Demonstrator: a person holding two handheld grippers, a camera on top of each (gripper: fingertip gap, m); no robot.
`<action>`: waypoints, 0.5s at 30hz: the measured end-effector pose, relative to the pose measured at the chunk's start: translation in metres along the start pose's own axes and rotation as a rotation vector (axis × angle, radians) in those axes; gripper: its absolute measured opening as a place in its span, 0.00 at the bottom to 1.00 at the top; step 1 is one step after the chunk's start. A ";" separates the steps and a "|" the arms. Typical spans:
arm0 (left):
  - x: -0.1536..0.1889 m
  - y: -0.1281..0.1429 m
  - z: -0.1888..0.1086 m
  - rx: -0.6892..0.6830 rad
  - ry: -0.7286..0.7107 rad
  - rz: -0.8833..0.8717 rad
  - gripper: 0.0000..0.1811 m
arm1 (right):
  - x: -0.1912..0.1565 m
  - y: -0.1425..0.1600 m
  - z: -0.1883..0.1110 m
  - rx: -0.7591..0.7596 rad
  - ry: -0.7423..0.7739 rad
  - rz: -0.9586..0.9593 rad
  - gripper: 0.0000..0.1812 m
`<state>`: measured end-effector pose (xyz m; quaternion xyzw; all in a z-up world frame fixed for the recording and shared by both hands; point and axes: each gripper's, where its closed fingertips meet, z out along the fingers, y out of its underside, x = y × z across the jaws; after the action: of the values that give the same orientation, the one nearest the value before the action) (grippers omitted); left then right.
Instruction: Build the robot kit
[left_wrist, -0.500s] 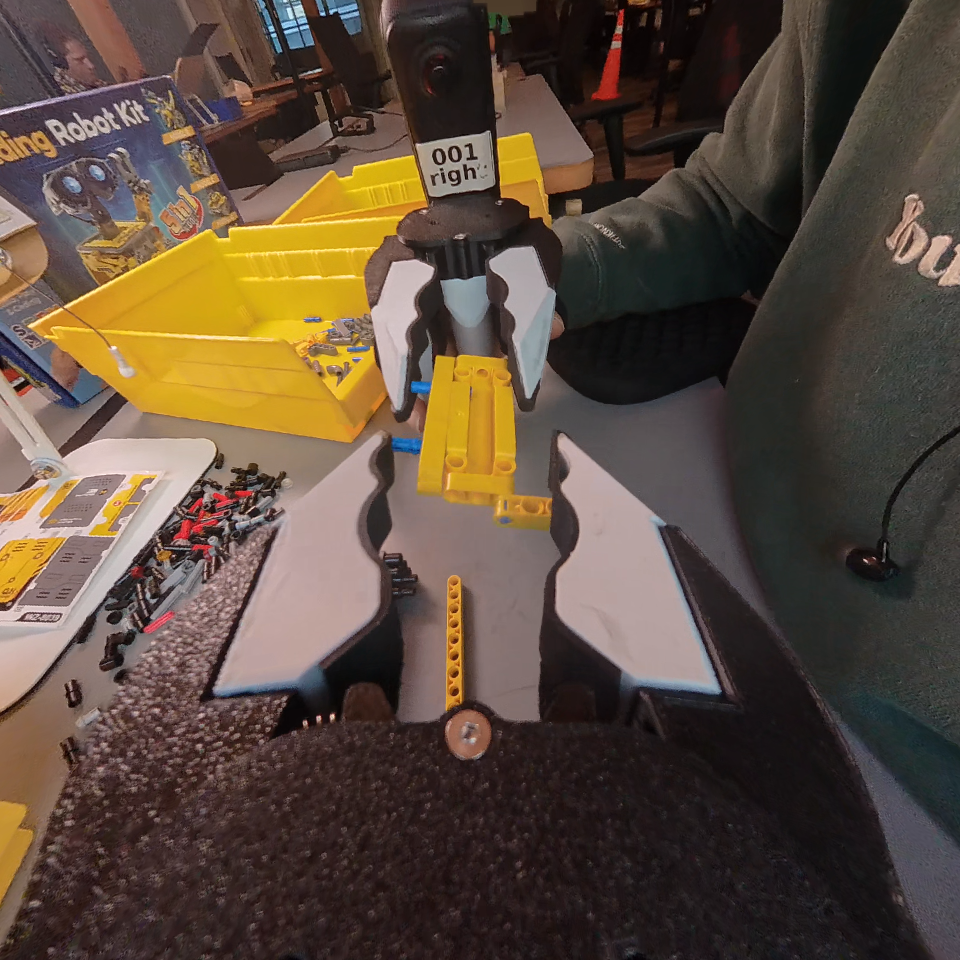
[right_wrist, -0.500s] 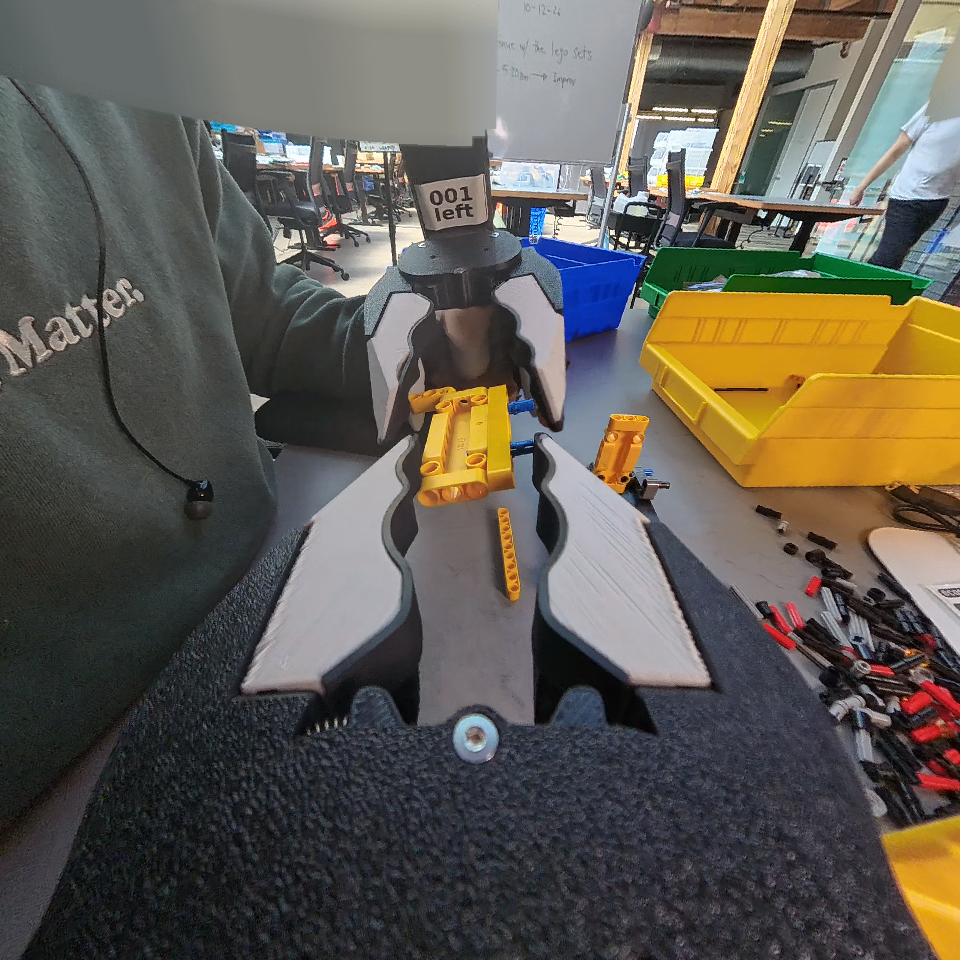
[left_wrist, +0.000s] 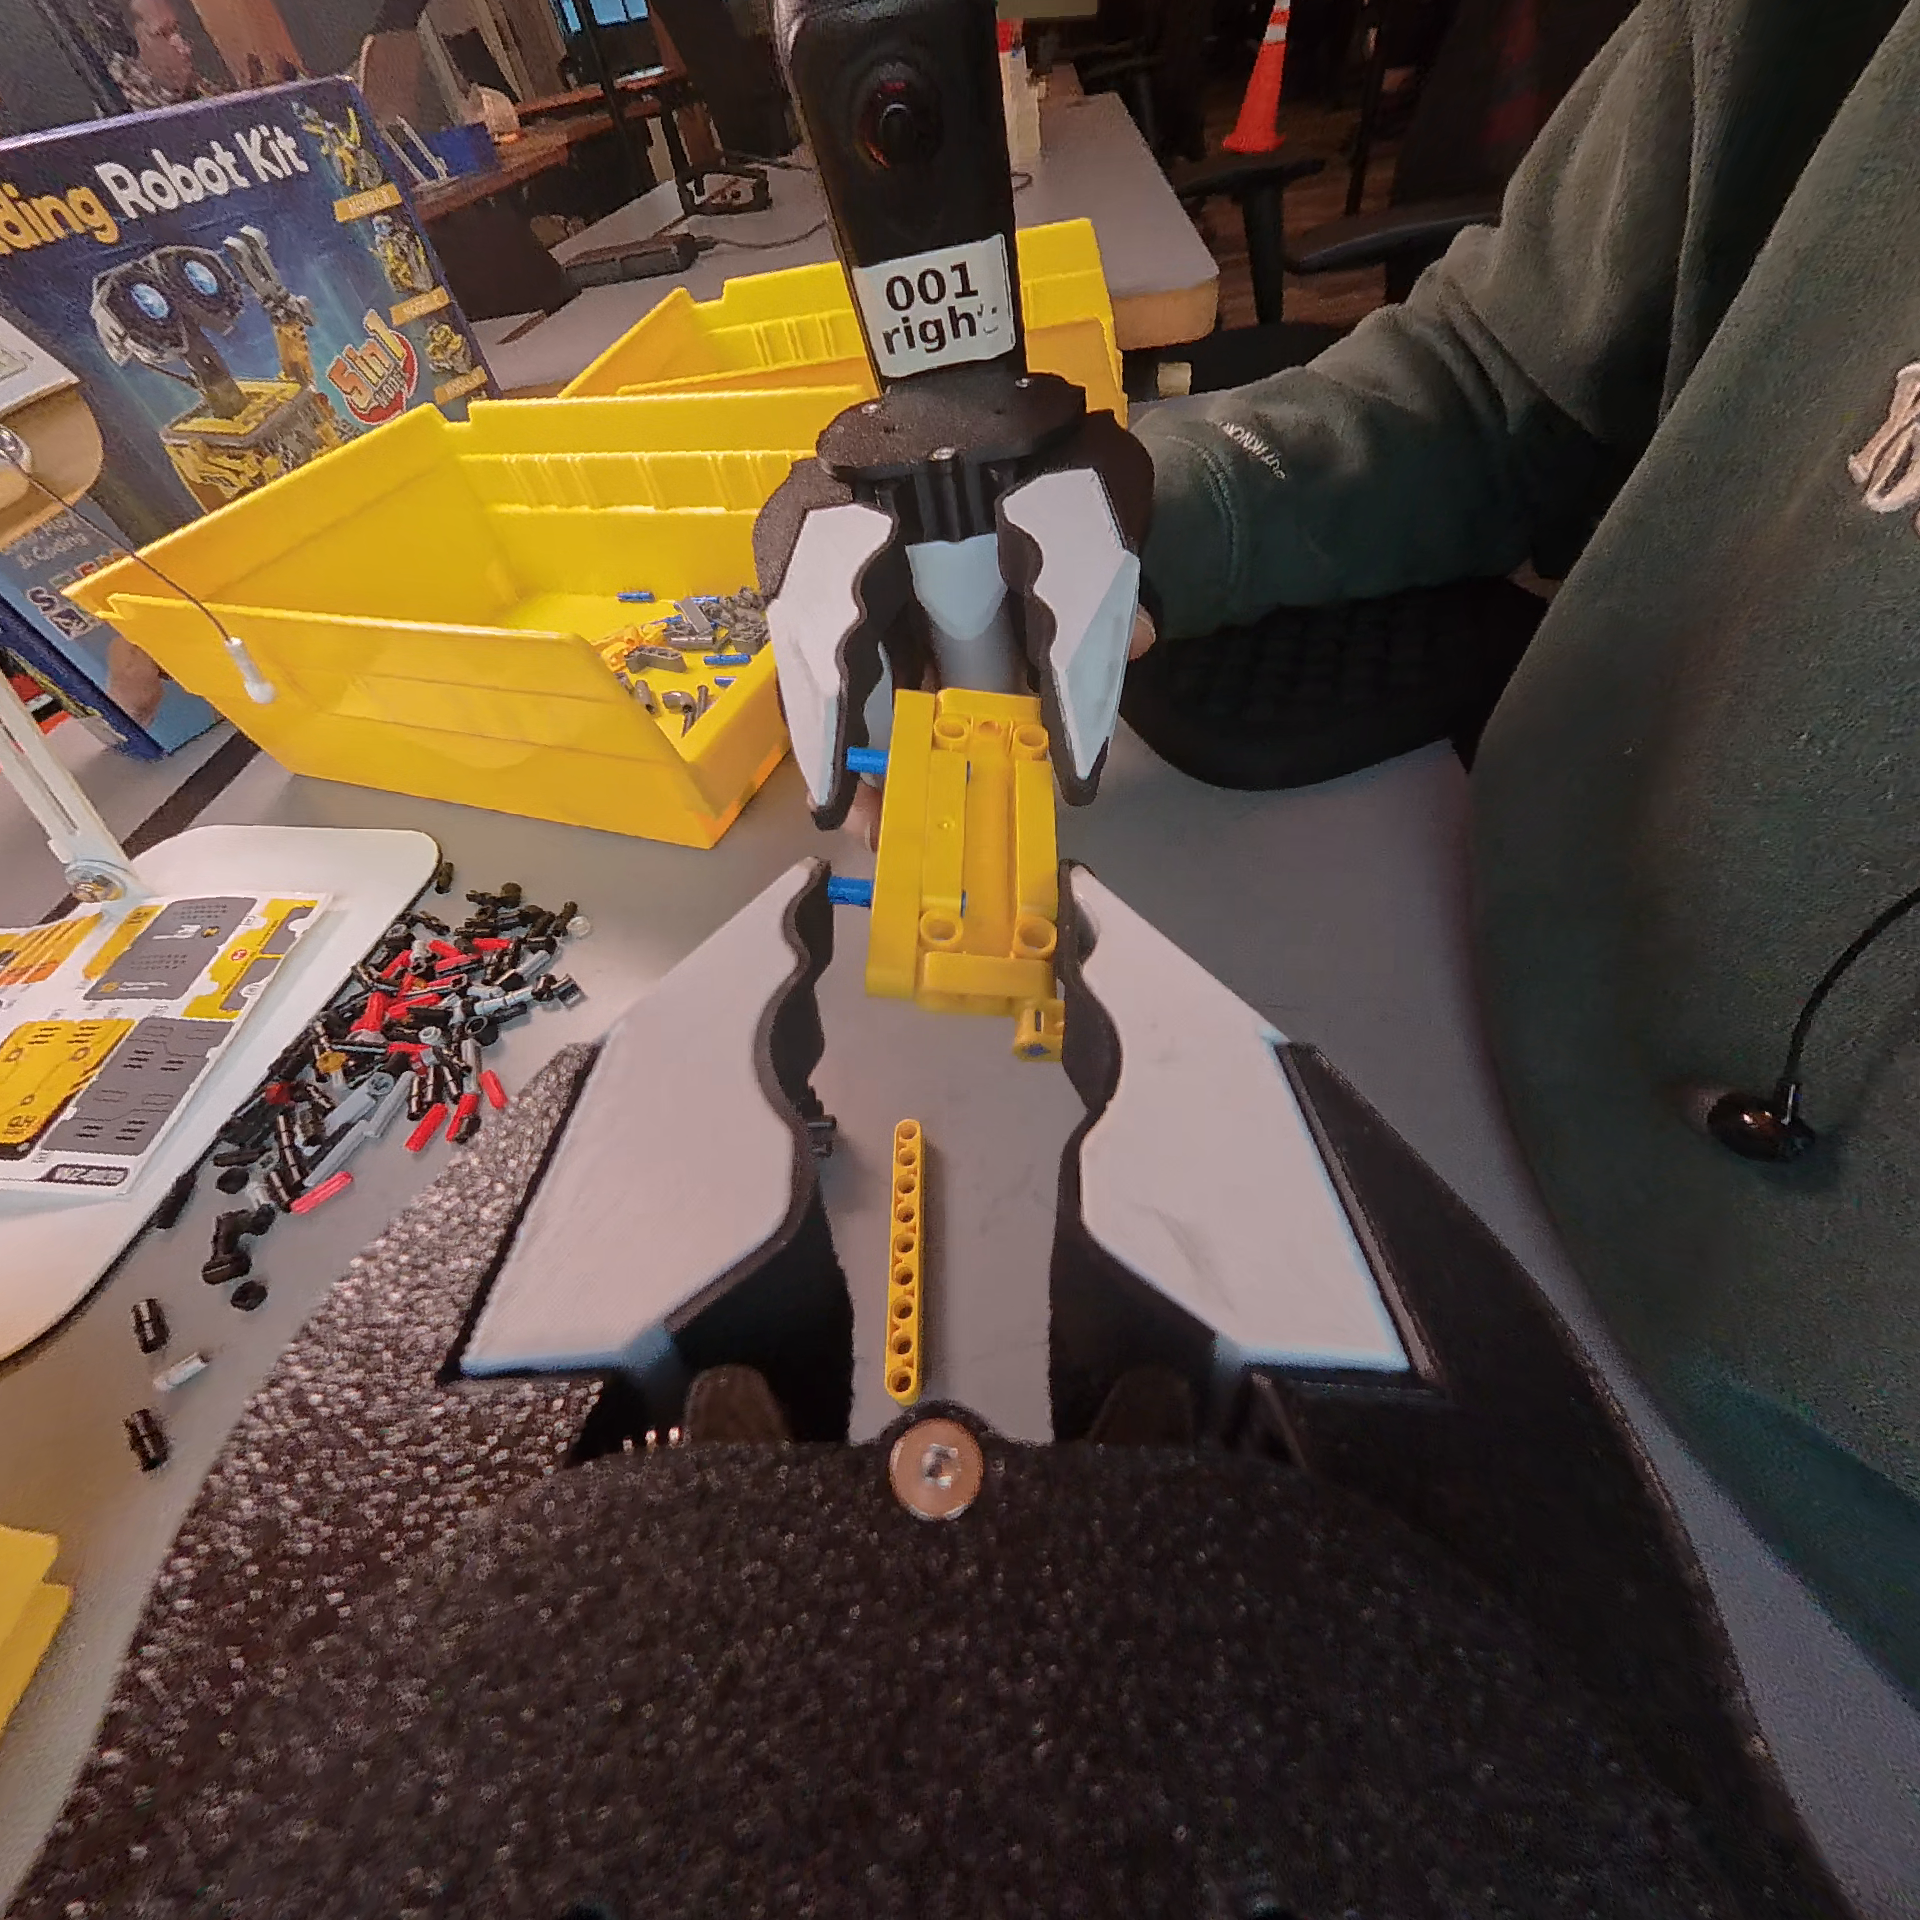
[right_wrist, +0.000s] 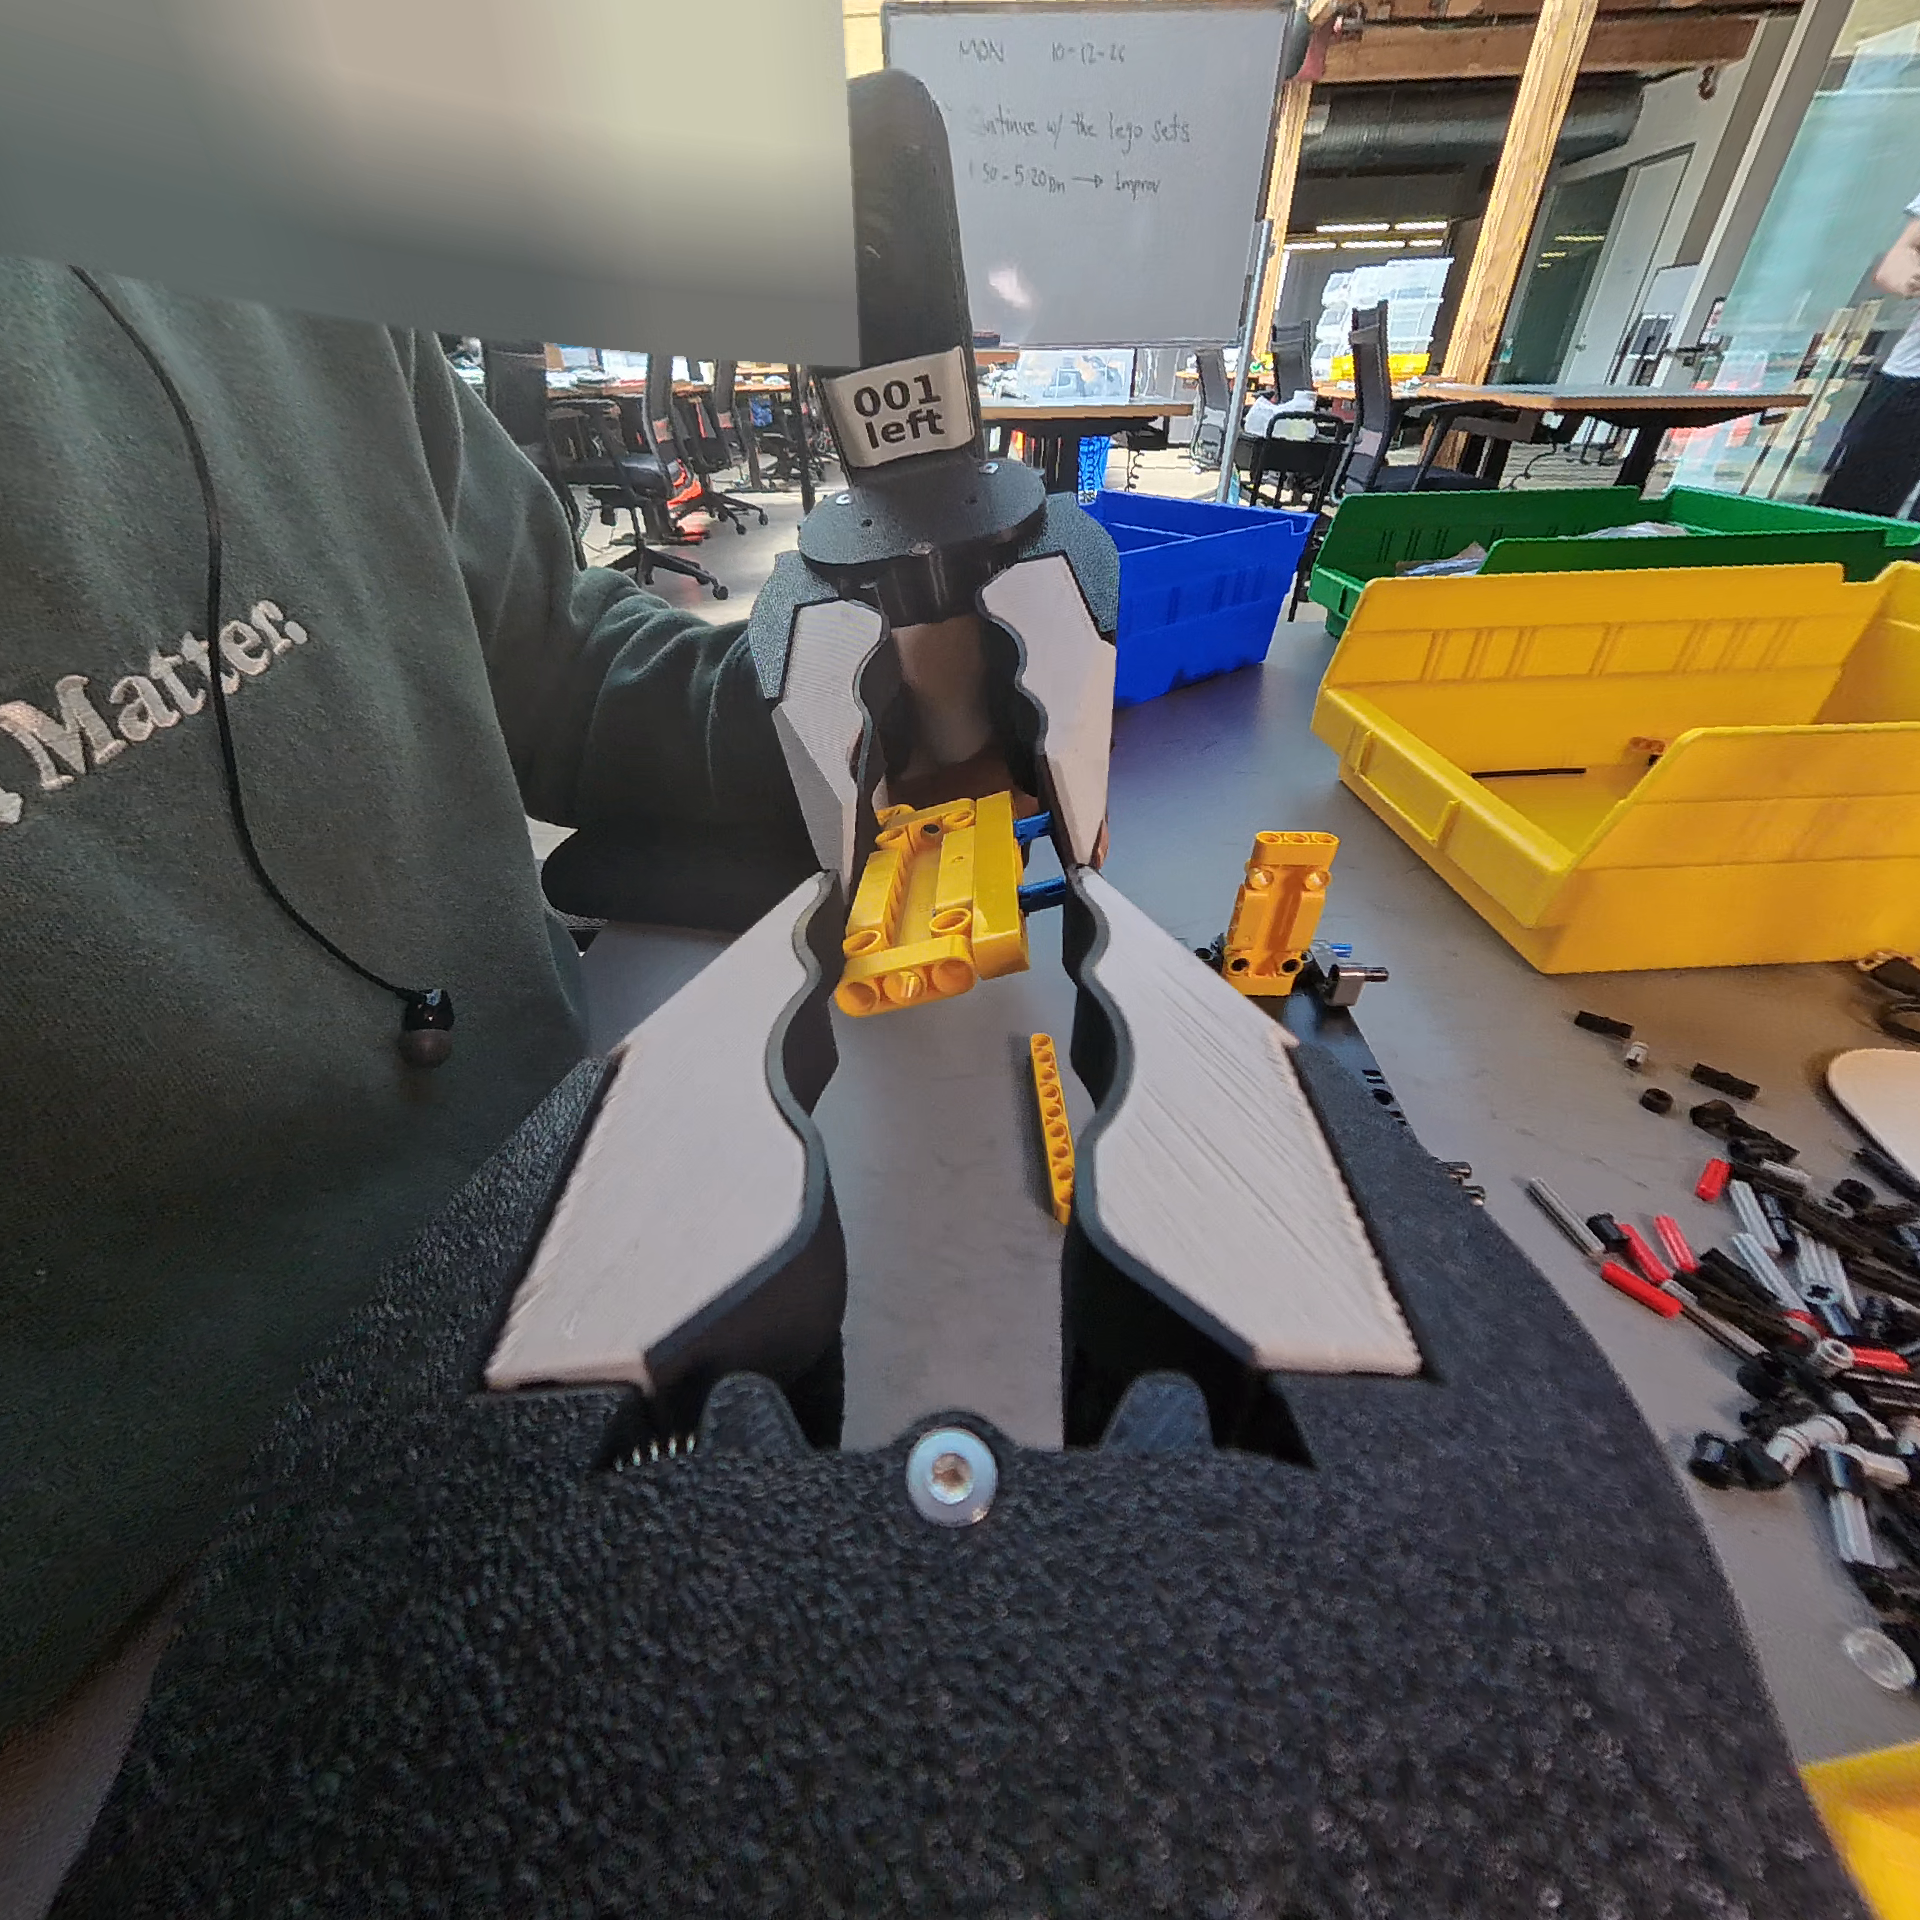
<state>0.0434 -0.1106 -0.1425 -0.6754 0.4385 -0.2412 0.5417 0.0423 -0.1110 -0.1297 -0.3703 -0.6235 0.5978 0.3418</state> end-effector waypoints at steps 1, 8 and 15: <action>-0.001 0.001 0.001 0.017 0.009 -0.025 0.23 | 0.001 0.000 0.000 -0.003 0.002 0.003 0.23; -0.014 -0.016 -0.013 0.241 0.143 -0.402 0.30 | 0.010 -0.010 -0.013 0.016 0.080 -0.135 0.23; -0.013 -0.024 -0.012 0.328 0.317 -0.725 0.05 | 0.002 -0.011 -0.003 -0.039 0.146 -0.385 0.24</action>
<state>0.0352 -0.1047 -0.1148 -0.6455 0.2062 -0.5833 0.4479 0.0438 -0.1077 -0.1186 -0.2930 -0.6679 0.4807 0.4868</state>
